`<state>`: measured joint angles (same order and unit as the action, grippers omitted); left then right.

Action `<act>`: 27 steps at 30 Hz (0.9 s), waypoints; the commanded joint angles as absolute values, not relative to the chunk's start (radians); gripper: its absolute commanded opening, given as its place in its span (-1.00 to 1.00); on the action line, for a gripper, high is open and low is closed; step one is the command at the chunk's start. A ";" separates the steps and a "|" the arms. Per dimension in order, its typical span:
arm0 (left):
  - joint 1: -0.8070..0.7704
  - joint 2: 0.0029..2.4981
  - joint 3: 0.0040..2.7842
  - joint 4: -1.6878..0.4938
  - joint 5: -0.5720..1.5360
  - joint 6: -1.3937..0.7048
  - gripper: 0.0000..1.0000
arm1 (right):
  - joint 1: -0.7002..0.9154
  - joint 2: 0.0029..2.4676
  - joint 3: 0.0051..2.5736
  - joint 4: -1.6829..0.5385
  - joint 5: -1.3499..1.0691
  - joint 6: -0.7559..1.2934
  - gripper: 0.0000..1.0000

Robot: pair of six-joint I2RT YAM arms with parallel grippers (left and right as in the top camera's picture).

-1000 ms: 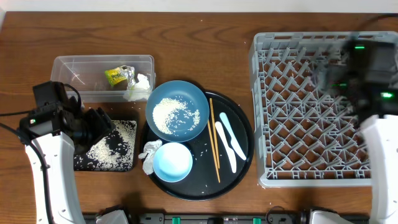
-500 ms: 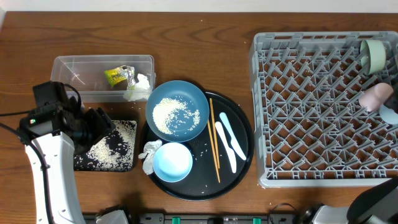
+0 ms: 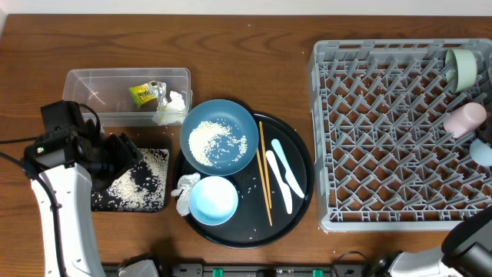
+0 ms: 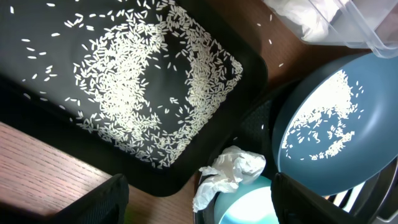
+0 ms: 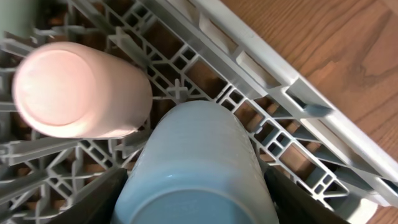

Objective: Sort waste into correct bins and load items into the dishwasher rack
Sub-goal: 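Set the light-blue cup in the rack beside the white cup and release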

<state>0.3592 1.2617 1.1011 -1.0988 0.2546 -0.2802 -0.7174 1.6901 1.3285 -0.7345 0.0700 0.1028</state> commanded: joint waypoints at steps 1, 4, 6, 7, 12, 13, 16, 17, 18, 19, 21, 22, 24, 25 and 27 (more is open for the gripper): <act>0.363 1.269 1.100 -1.102 0.241 -0.270 0.50 | -0.722 1.693 1.333 -0.725 0.052 0.119 -0.09; 0.363 1.269 1.100 -1.102 0.241 -0.270 0.50 | -0.722 1.693 1.333 -0.719 0.052 0.119 -0.10; 0.363 1.269 1.100 -1.102 0.241 -0.270 0.50 | -0.722 1.693 1.333 -0.718 0.052 0.119 -0.10; 0.363 1.269 1.100 -1.102 0.241 -0.270 0.50 | -0.722 1.693 1.333 -0.718 0.051 0.119 -0.10; 0.363 1.269 1.100 -1.102 0.241 -0.270 0.50 | -0.722 1.678 1.346 -0.722 0.006 0.119 -0.13; 0.363 1.269 1.100 -1.100 0.241 -0.270 0.50 | -0.722 1.671 1.349 -0.722 -0.005 0.119 -0.13; 0.363 1.269 1.100 -1.098 0.241 -0.270 0.50 | -0.720 1.637 1.364 -0.725 -0.020 0.119 -0.15; 0.363 1.269 1.100 -1.098 0.241 -0.270 0.50 | -0.720 1.625 1.368 -0.726 -0.020 0.119 -0.15; 0.363 1.269 1.100 -1.098 0.241 -0.270 0.50 | -0.720 1.615 1.370 -0.727 -0.020 0.119 -0.17; 0.363 1.269 1.100 -1.098 0.241 -0.270 0.50 | -0.720 1.604 1.372 -0.730 -0.020 0.119 -0.17; 0.363 1.269 1.100 -1.098 0.241 -0.270 0.50 | -0.720 1.586 1.374 -0.737 -0.022 0.119 -0.20; 0.363 1.269 1.100 -1.098 0.241 -0.270 0.50 | -0.720 1.580 1.374 -0.742 -0.028 0.119 -0.21; 0.363 1.269 1.100 -1.098 0.241 -0.270 0.50 | -0.720 1.578 1.373 -0.759 -0.027 0.119 -0.21; 0.363 1.269 1.100 -1.098 0.241 -0.270 0.50 | -0.720 1.580 1.372 -0.772 -0.027 0.119 -0.21; 0.363 1.269 1.100 -1.098 0.241 -0.270 0.50 | -0.720 1.591 1.372 -0.798 -0.027 0.119 -0.21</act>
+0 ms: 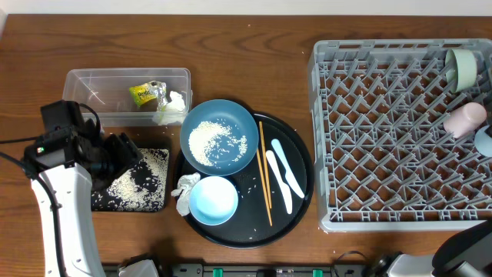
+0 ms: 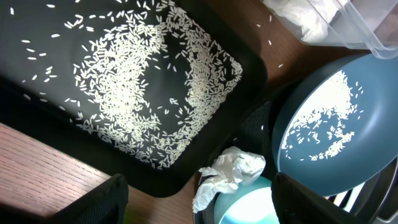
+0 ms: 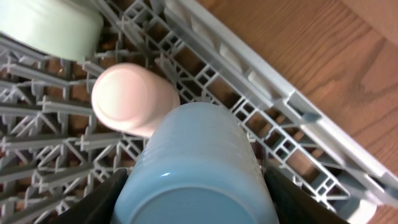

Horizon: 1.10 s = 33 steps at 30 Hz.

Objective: Sort waste into correct bins and load items into the dishwasher rack
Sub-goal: 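Set the light-blue cup in the rack beside the white cup and release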

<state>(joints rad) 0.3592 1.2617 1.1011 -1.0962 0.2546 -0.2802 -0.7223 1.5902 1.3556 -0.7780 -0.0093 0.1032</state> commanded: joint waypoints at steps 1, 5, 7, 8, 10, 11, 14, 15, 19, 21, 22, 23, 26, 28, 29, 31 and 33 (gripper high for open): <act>0.363 1.269 1.100 -1.098 0.241 -0.270 0.50 | -0.720 1.596 1.372 -0.806 -0.026 0.119 -0.22; 0.363 1.269 1.100 -1.099 0.241 -0.270 0.50 | -0.720 1.625 1.364 -0.825 -0.005 0.119 -0.23; 0.363 1.269 1.100 -1.099 0.241 -0.270 0.50 | -0.720 1.638 1.351 -0.826 0.004 0.119 -0.25; 0.363 1.269 1.100 -1.099 0.241 -0.270 0.50 | -0.720 1.645 1.344 -0.824 0.004 0.119 -0.25; 0.363 1.269 1.100 -1.100 0.241 -0.270 0.50 | -0.720 1.662 1.334 -0.820 0.005 0.119 -0.27; 0.363 1.269 1.100 -1.100 0.241 -0.270 0.50 | -0.720 1.670 1.333 -0.819 0.004 0.119 -0.27; 0.363 1.269 1.100 -1.103 0.241 -0.270 0.50 | -0.720 1.688 1.333 -0.810 0.004 0.119 -0.28; 0.363 1.269 1.100 -1.104 0.241 -0.270 0.50 | -0.720 1.692 1.333 -0.810 0.004 0.119 -0.26; 0.363 1.269 1.100 -1.103 0.241 -0.270 0.50 | -0.720 1.699 1.333 -0.812 0.004 0.119 -0.09; 0.363 1.269 1.100 -1.103 0.241 -0.270 0.50 | -0.720 1.699 1.333 -0.812 0.004 0.119 0.16; 0.363 1.269 1.100 -1.103 0.241 -0.270 0.50 | -0.720 1.699 1.333 -0.812 0.003 0.119 0.27; 0.363 1.269 1.100 -1.103 0.241 -0.270 0.50 | -0.720 1.699 1.333 -0.811 0.003 0.119 0.31; 0.363 1.269 1.100 -1.103 0.241 -0.270 0.50 | -0.720 1.699 1.333 -0.811 0.003 0.119 0.33; 0.363 1.269 1.100 -1.103 0.241 -0.270 0.50 | -0.720 1.699 1.333 -0.811 0.003 0.119 0.36; 0.363 1.269 1.100 -1.103 0.241 -0.270 0.50 | -0.720 1.699 1.333 -0.810 0.002 0.119 0.36; 0.363 1.269 1.100 -1.103 0.241 -0.270 0.50 | -0.720 1.699 1.333 -0.808 -0.006 0.120 0.39; 0.363 1.269 1.100 -1.103 0.241 -0.270 0.50 | -0.720 1.699 1.333 -0.808 -0.015 0.119 0.40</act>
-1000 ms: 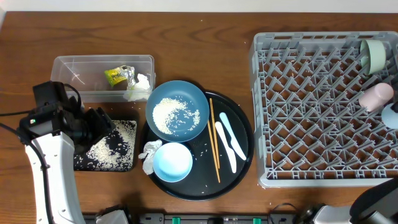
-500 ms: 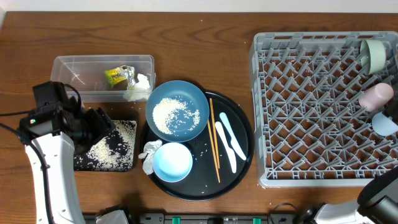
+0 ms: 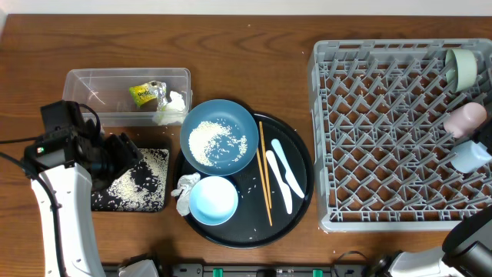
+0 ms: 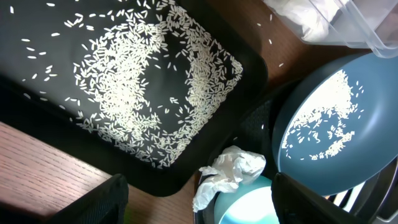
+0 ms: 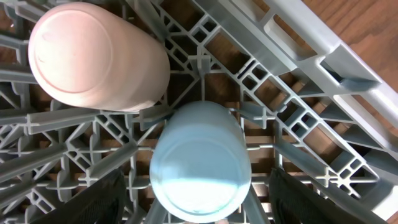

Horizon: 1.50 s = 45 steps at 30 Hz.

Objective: Sort waste into correct bins and load items into the dishwasher rack
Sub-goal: 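Set the light-blue cup in the rack beside the white cup and release, then reach the right gripper to the light-blue bowl on the tray and grasp it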

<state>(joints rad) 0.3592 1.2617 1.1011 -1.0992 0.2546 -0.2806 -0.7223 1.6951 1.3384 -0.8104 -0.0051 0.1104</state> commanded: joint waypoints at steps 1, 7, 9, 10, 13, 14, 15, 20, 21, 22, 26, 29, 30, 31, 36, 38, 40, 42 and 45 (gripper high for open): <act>0.363 1.269 1.100 -1.103 0.241 -0.270 0.50 | -0.720 1.699 1.333 -0.808 -0.024 0.119 0.40; 0.363 1.269 1.100 -1.103 0.241 -0.270 0.50 | -0.712 1.669 1.339 -0.808 -0.129 0.114 0.37; 0.363 1.269 1.100 -1.103 0.241 -0.270 0.50 | -0.697 1.644 1.344 -0.809 -0.161 0.093 0.36; 0.363 1.269 1.100 -1.103 0.241 -0.270 0.50 | -0.685 1.628 1.346 -0.810 -0.172 0.083 0.36; 0.363 1.269 1.100 -1.103 0.241 -0.270 0.50 | -0.628 1.566 1.351 -0.825 -0.193 0.057 0.37; 0.363 1.269 1.100 -1.103 0.241 -0.270 0.50 | -0.601 1.544 1.351 -0.831 -0.204 0.046 0.37; 0.363 1.269 1.100 -1.103 0.241 -0.270 0.50 | -0.575 1.526 1.351 -0.839 -0.213 0.039 0.37; 0.363 1.269 1.100 -1.103 0.241 -0.270 0.50 | -0.374 1.459 1.351 -0.897 -0.218 -0.011 0.37; 0.363 1.269 1.100 -1.103 0.241 -0.270 0.50 | -0.327 1.456 1.351 -0.910 -0.218 -0.017 0.36; 0.363 1.269 1.100 -1.103 0.241 -0.270 0.50 | -0.277 1.456 1.351 -0.923 -0.218 -0.017 0.37; 0.363 1.269 1.100 -1.103 0.241 -0.270 0.50 | -0.068 1.462 1.345 -0.963 -0.218 -0.016 0.37; 0.363 1.269 1.100 -1.103 0.241 -0.270 0.50 | 0.101 1.473 1.342 -0.964 -0.217 -0.016 0.37; 0.363 1.269 1.100 -1.103 0.241 -0.270 0.50 | 0.146 1.477 1.342 -0.963 -0.217 -0.015 0.37; 0.363 1.269 1.100 -1.103 0.241 -0.270 0.50 | 0.202 1.486 1.342 -0.962 -0.217 -0.012 0.37; 0.363 1.269 1.100 -1.103 0.241 -0.270 0.50 | 0.414 1.560 1.340 -0.965 -0.217 0.012 0.38; 0.363 1.269 1.100 -1.103 0.241 -0.270 0.50 | 0.482 1.601 1.340 -0.962 -0.217 0.032 0.39; 0.363 1.269 1.100 -1.103 0.241 -0.270 0.50 | 0.553 1.653 1.341 -0.957 -0.217 0.052 0.39; 0.363 1.269 1.100 -1.103 0.241 -0.270 0.50 | 0.610 1.699 1.340 -0.949 -0.218 0.062 0.38; 0.363 1.269 1.100 -1.103 0.241 -0.270 0.50 | 0.684 1.770 1.340 -0.937 -0.218 0.110 0.38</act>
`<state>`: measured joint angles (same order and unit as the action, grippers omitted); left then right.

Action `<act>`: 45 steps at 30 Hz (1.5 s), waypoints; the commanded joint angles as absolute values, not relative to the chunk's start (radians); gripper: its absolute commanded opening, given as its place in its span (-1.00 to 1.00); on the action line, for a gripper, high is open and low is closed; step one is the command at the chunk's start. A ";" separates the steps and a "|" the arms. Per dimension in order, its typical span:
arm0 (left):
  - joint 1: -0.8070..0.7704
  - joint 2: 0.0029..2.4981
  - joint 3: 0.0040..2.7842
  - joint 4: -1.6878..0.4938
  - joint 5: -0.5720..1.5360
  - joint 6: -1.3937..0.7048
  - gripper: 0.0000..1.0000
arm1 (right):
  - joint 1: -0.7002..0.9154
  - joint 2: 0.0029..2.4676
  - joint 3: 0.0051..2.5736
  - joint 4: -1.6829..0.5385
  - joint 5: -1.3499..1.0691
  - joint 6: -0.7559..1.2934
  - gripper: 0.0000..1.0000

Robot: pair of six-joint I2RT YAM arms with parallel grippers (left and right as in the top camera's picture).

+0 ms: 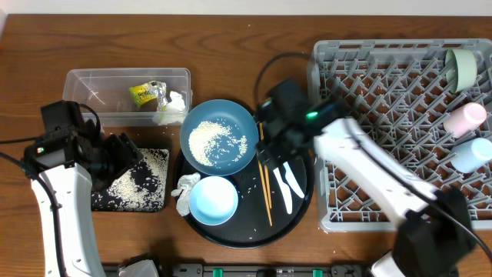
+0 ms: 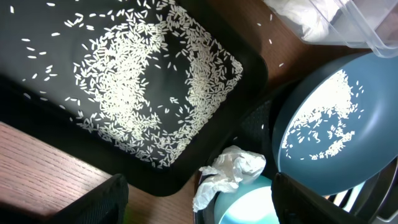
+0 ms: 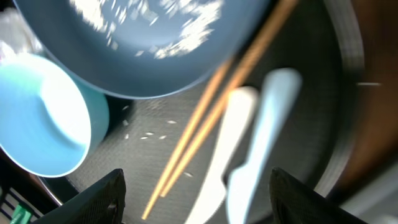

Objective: Sort waste into correct bins and load items into the dishwasher rack
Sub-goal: 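Reach the right gripper to the light-blue bowl on the tray and grasp it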

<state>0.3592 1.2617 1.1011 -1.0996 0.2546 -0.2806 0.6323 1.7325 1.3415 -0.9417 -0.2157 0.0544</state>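
My right gripper (image 1: 269, 148) hangs open and empty over the round black tray (image 1: 304, 201), just above the chopsticks (image 3: 205, 118), the white knife (image 3: 227, 149) and the light blue knife (image 3: 264, 130). The blue plate (image 1: 219, 135) with rice and the light blue bowl (image 1: 214, 198) sit on the same tray, a crumpled tissue (image 1: 184, 187) at the bowl's left. My left gripper (image 2: 199, 208) is open over the near corner of the black square tray (image 2: 124, 93) of rice. A blue cup (image 1: 470, 156) stands in the rack (image 1: 384, 208).
A pink cup (image 1: 465, 119) and a green cup (image 1: 463, 68) stand in the rack's right side. The clear bin (image 1: 96, 85) at the back left holds a yellow wrapper (image 1: 142, 94) and white tissue. My right arm stretches across the rack's front left.
My right gripper has left the blue cup at the rack's right edge and is now over the utensils on the round tray, still open. The left arm has not moved.
My right gripper was shut on the blue cup over the rack beside the pink cup, at two moments. Then it was open above the cup standing in the rack. Now it hangs over the round tray while the cup stays in the rack.
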 commanded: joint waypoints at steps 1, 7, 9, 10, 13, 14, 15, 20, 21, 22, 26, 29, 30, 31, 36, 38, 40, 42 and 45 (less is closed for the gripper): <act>0.363 1.269 1.100 -1.103 0.241 -0.270 0.50 | 0.708 1.792 1.340 -0.932 -0.219 0.125 0.38; 0.363 1.269 1.100 -1.103 0.241 -0.270 0.50 | 0.820 1.867 1.340 -0.908 -0.218 0.193 0.36; 0.363 1.269 1.100 -1.103 0.241 -0.270 0.50 | 0.845 1.877 1.340 -0.900 -0.218 0.218 0.35; 0.363 1.269 1.100 -1.102 0.241 -0.270 0.50 | 0.856 1.879 1.340 -0.894 -0.218 0.234 0.35; 0.363 1.269 1.100 -1.102 0.241 -0.270 0.50 | 0.886 1.894 1.340 -0.878 -0.218 0.282 0.30; 0.363 1.269 1.100 -1.103 0.241 -0.270 0.50 | 0.897 1.900 1.340 -0.872 -0.217 0.298 0.30; 0.363 1.269 1.100 -1.103 0.241 -0.270 0.50 | 0.907 1.906 1.340 -0.865 -0.214 0.312 0.29; 0.363 1.269 1.100 -1.103 0.241 -0.270 0.50 | 0.937 1.938 1.340 -0.838 -0.208 0.356 0.22; 0.363 1.269 1.100 -1.103 0.241 -0.270 0.50 | 0.941 1.946 1.340 -0.833 -0.206 0.363 0.20; 0.363 1.269 1.100 -1.103 0.241 -0.270 0.50 | 0.944 1.950 1.340 -0.830 -0.206 0.364 0.18; 0.363 1.269 1.100 -1.103 0.241 -0.270 0.50 | 0.953 1.981 1.340 -0.811 -0.206 0.382 -0.06; 0.363 1.269 1.100 -1.103 0.241 -0.270 0.50 | 0.955 1.989 1.340 -0.795 -0.193 0.391 -0.29; 0.363 1.269 1.100 -1.103 0.241 -0.270 0.50 | 0.955 1.990 1.340 -0.795 -0.186 0.397 -0.37; 0.363 1.269 1.100 -1.103 0.241 -0.270 0.50 | 0.955 1.990 1.340 -0.795 -0.171 0.400 -0.48; 0.363 1.269 1.100 -1.103 0.241 -0.270 0.50 | 0.955 1.990 1.340 -0.797 -0.157 0.400 -0.82; 0.363 1.269 1.100 -1.103 0.241 -0.270 0.50 | 0.955 1.990 1.340 -0.800 -0.157 0.400 -0.90; 0.363 1.269 1.100 -1.103 0.241 -0.270 0.50 | 0.955 1.988 1.341 -0.812 -0.157 0.400 -0.98; 0.363 1.269 1.100 -1.103 0.241 -0.270 0.50 | 0.953 1.977 1.346 -0.836 -0.157 0.399 -0.98; 0.363 1.269 1.100 -1.103 0.241 -0.270 0.50 | 0.940 1.936 1.357 -0.873 -0.157 0.381 -0.97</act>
